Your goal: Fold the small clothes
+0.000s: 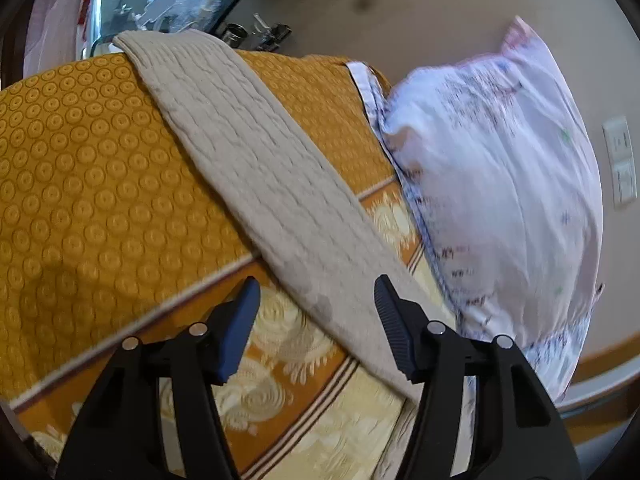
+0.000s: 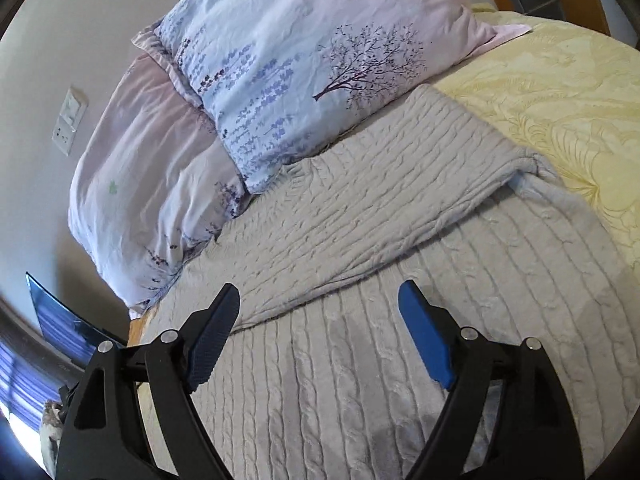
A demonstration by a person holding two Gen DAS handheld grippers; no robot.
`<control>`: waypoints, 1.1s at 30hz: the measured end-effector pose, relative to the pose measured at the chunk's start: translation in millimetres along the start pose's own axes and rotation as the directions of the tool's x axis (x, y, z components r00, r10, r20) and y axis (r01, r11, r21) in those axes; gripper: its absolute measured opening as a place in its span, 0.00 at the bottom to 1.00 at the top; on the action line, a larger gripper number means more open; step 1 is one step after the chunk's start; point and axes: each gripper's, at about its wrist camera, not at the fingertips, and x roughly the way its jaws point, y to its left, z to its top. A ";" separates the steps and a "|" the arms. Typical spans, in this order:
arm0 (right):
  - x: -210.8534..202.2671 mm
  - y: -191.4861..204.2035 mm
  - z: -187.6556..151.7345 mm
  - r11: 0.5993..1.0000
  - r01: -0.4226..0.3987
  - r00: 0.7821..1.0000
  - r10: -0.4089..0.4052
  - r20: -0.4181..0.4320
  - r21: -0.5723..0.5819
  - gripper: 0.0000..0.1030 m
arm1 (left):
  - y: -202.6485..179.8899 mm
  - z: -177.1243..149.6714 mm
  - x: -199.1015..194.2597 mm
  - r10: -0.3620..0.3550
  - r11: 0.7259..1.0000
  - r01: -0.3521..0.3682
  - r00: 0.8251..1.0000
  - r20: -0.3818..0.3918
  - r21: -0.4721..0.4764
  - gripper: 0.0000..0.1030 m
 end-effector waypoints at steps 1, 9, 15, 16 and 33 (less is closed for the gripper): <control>0.9 -0.5 -0.4 1.000 0.000 1.000 0.000 -0.004 0.000 0.82 | 1.8 4.3 0.9 -0.001 1.000 0.001 1.000 0.007 -0.006 0.57; 3.5 1.0 -2.3 1.000 -0.011 1.000 0.010 -0.017 -0.013 0.83 | 12.6 27.7 12.7 0.053 0.998 -0.051 0.997 0.062 -0.034 0.17; 4.2 2.8 -3.1 1.000 -0.023 0.999 0.022 -0.023 -0.018 0.83 | -2.0 20.7 3.1 -0.023 0.999 0.025 0.997 0.079 -0.023 0.06; 4.1 3.1 -3.0 1.000 -0.025 0.999 0.024 -0.021 -0.017 0.83 | -10.5 18.2 -1.3 -0.049 0.999 0.050 0.995 0.084 -0.008 0.06; -2.8 -2.9 -2.0 0.999 -0.038 0.999 0.038 0.007 0.026 0.83 | -251.7 -214.6 78.4 -0.260 0.777 0.435 0.880 -0.396 0.455 0.07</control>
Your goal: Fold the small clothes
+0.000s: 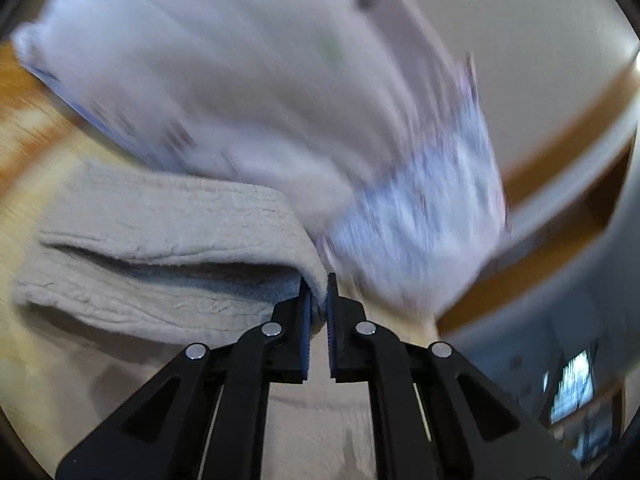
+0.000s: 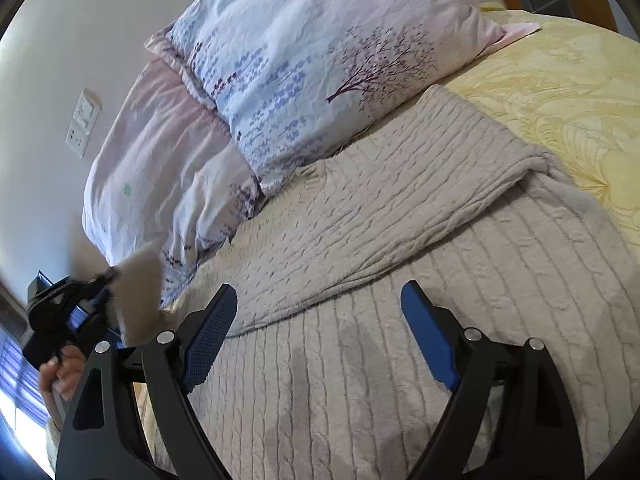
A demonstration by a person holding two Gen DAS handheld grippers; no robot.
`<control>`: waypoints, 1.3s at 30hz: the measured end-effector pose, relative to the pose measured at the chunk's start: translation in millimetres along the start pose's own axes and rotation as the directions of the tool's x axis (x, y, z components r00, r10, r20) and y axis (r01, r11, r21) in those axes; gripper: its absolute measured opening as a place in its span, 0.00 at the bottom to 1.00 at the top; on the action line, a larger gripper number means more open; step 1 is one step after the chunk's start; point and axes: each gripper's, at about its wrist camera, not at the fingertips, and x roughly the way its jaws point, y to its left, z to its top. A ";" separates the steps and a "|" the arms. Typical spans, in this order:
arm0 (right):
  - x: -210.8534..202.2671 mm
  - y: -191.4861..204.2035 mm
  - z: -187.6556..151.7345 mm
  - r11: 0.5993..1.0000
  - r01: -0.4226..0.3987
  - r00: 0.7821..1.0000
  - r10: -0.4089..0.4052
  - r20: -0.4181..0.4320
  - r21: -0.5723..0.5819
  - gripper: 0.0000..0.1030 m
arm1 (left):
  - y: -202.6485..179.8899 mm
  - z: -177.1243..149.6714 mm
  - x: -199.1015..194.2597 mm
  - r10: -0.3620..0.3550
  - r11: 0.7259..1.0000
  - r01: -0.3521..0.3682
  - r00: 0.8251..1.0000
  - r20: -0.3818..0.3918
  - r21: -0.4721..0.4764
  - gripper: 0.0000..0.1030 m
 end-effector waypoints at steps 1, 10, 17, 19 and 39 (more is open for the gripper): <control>-0.3 -0.4 0.6 1.000 0.004 1.000 -0.004 -0.007 0.000 0.83 | -7.8 -9.7 19.9 0.006 1.000 -0.004 0.998 -0.065 0.028 0.08; -14.7 33.6 30.0 0.983 0.020 0.995 -0.038 -0.096 -0.184 0.82 | -12.4 -48.9 10.2 0.036 0.982 -0.008 0.988 -0.147 0.186 0.56; 28.2 137.6 11.7 0.802 -0.143 0.977 0.020 -0.214 -0.579 0.60 | 72.0 -12.2 -44.8 0.181 0.983 -0.180 0.983 -0.017 0.038 0.30; 50.9 167.6 -5.3 0.712 -0.172 0.973 0.015 -0.230 -0.681 0.53 | 88.0 -12.9 -46.5 0.216 0.976 -0.216 0.976 -0.028 0.012 0.25; 98.6 173.8 -2.1 0.799 -0.121 0.988 0.037 -0.153 -0.589 0.05 | 121.7 -18.2 -41.0 0.259 0.965 -0.261 0.963 -0.074 -0.011 0.19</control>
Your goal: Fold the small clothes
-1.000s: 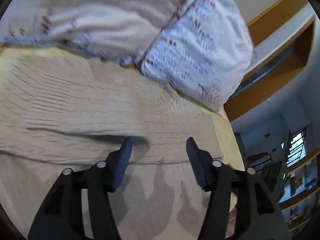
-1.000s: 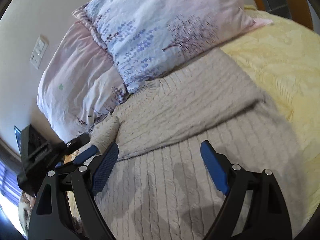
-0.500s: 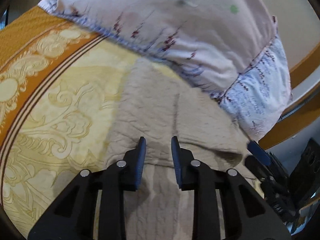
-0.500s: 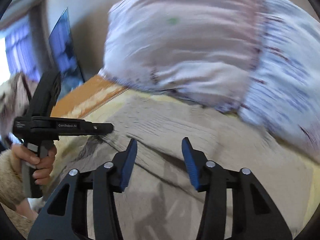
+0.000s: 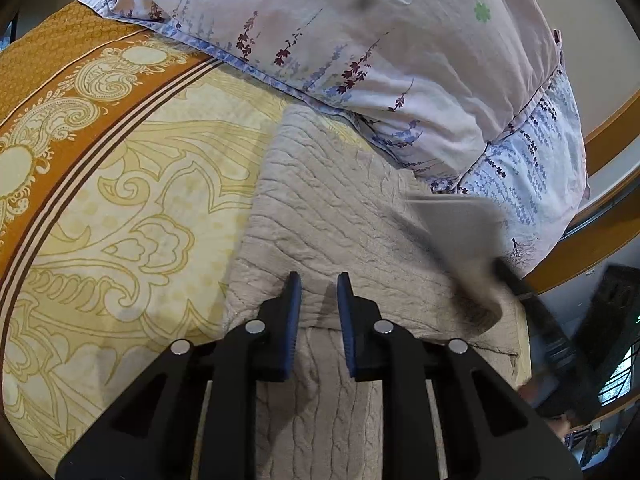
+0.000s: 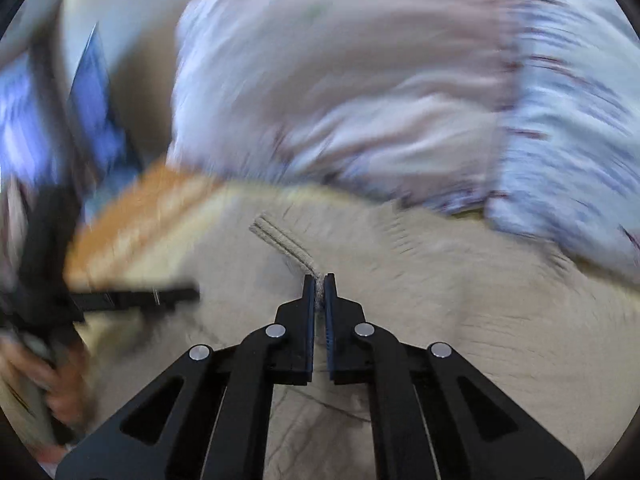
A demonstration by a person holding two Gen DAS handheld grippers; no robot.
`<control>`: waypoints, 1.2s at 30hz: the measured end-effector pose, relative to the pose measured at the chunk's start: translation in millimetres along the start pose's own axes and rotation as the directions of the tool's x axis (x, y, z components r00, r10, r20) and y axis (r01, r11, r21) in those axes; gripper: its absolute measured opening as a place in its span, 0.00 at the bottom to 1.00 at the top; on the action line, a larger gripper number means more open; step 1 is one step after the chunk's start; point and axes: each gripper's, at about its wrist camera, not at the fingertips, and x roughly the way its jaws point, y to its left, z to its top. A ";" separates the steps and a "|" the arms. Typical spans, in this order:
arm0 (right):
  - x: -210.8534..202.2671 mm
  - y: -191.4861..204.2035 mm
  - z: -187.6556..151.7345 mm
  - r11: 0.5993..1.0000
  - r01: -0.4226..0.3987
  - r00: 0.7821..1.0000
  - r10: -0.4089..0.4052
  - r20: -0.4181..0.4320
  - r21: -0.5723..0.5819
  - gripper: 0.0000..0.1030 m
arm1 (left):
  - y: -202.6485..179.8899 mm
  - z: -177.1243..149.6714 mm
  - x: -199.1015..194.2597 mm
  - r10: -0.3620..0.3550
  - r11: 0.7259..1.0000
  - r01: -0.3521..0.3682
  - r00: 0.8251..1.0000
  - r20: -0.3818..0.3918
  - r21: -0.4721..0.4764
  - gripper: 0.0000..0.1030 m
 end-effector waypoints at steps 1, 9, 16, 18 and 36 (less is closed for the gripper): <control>-17.8 -17.7 1.2 0.997 0.014 0.999 -0.018 0.051 0.080 0.05 | -0.2 0.0 0.0 0.000 1.000 0.000 1.000 0.000 0.000 0.19; -87.6 -156.6 -72.9 0.767 0.197 0.979 -0.191 -0.075 0.610 0.06 | -6.6 0.9 -0.8 -0.063 0.998 0.063 0.998 -0.014 0.009 0.47; -104.0 -196.3 -64.2 0.698 0.127 0.988 -0.154 -0.025 0.705 0.47 | -15.5 0.4 0.7 -0.068 0.997 0.068 0.998 -0.014 0.034 0.59; -90.1 -197.5 -59.3 0.700 0.130 0.991 -0.123 -0.060 0.702 0.44 | -15.2 1.0 1.3 -0.074 0.997 0.074 0.997 -0.015 0.029 0.60; -89.5 -171.2 -68.9 0.793 0.178 0.982 -0.178 -0.058 0.582 0.07 | -18.4 0.7 0.0 -0.103 0.994 0.103 0.994 -0.022 0.025 0.70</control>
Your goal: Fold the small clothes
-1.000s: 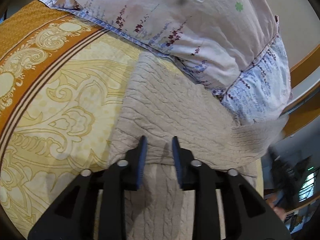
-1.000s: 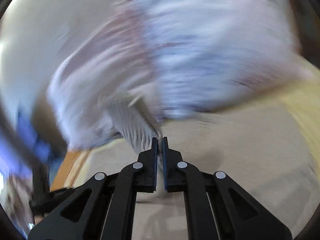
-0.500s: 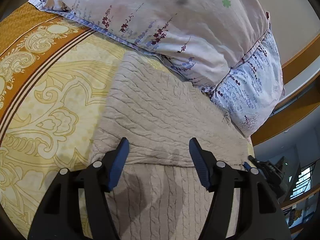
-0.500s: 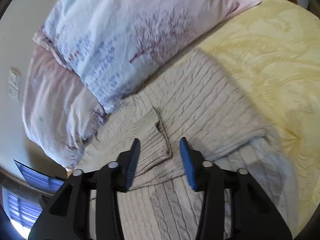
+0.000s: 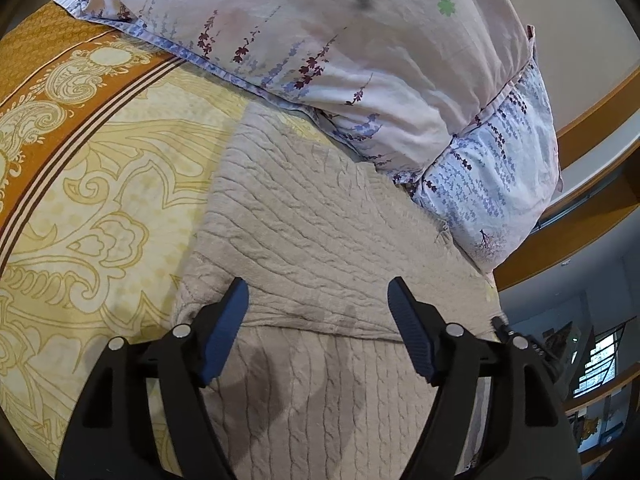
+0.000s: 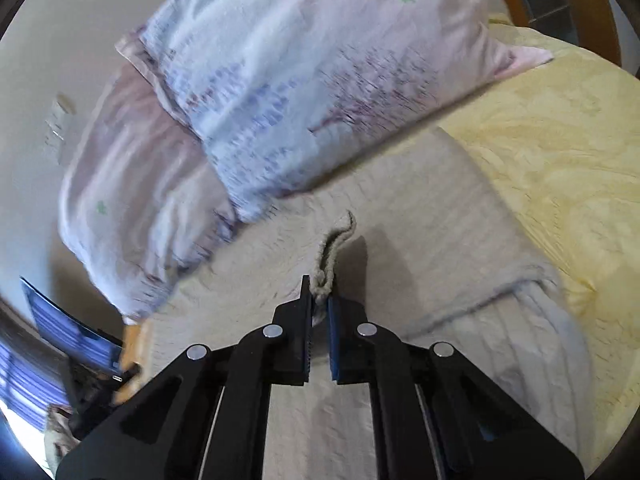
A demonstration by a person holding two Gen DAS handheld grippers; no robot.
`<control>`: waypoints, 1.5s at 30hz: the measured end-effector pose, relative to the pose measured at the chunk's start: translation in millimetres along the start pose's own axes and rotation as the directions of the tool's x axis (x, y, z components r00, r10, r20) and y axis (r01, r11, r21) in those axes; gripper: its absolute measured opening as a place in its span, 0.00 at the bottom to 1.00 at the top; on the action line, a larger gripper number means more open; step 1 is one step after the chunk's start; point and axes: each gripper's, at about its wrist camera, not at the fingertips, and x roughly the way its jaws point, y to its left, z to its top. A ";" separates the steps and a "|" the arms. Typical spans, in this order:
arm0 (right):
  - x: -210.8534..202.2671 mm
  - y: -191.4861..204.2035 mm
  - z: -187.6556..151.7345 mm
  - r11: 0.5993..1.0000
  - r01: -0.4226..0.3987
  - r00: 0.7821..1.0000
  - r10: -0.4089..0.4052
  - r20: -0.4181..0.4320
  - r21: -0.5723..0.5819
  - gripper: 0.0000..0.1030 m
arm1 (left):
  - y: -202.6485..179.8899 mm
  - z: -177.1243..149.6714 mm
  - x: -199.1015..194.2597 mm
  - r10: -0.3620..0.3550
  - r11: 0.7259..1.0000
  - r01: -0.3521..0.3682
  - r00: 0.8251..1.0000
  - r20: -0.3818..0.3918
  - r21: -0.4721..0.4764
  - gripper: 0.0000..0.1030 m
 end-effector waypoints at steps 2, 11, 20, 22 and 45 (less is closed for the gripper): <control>16.4 -10.1 -4.3 0.999 0.046 0.998 -0.045 -0.048 0.024 0.06 | -2.0 -1.5 -0.7 0.008 1.000 -0.008 1.000 0.000 0.007 0.70; 13.1 -8.9 -5.8 0.999 0.041 0.998 -0.042 -0.047 -0.017 0.11 | -0.3 -26.8 -37.6 0.018 0.998 -0.019 1.000 0.022 0.055 0.70; -62.6 -44.8 -13.4 0.999 0.038 0.999 -0.037 0.034 -0.038 0.57 | 16.3 -61.7 -82.3 0.042 0.989 -0.046 0.999 0.033 0.139 0.70; -73.1 -55.8 -15.4 0.999 0.038 0.999 -0.038 0.034 -0.020 0.57 | 18.3 -70.5 -85.3 0.026 0.990 -0.028 1.000 0.016 0.140 0.69; -132.4 -130.5 -111.6 0.868 -0.484 0.854 0.496 -0.157 0.110 0.42 | 24.2 -164.7 -113.7 -0.284 0.945 0.291 0.957 -0.063 0.153 0.44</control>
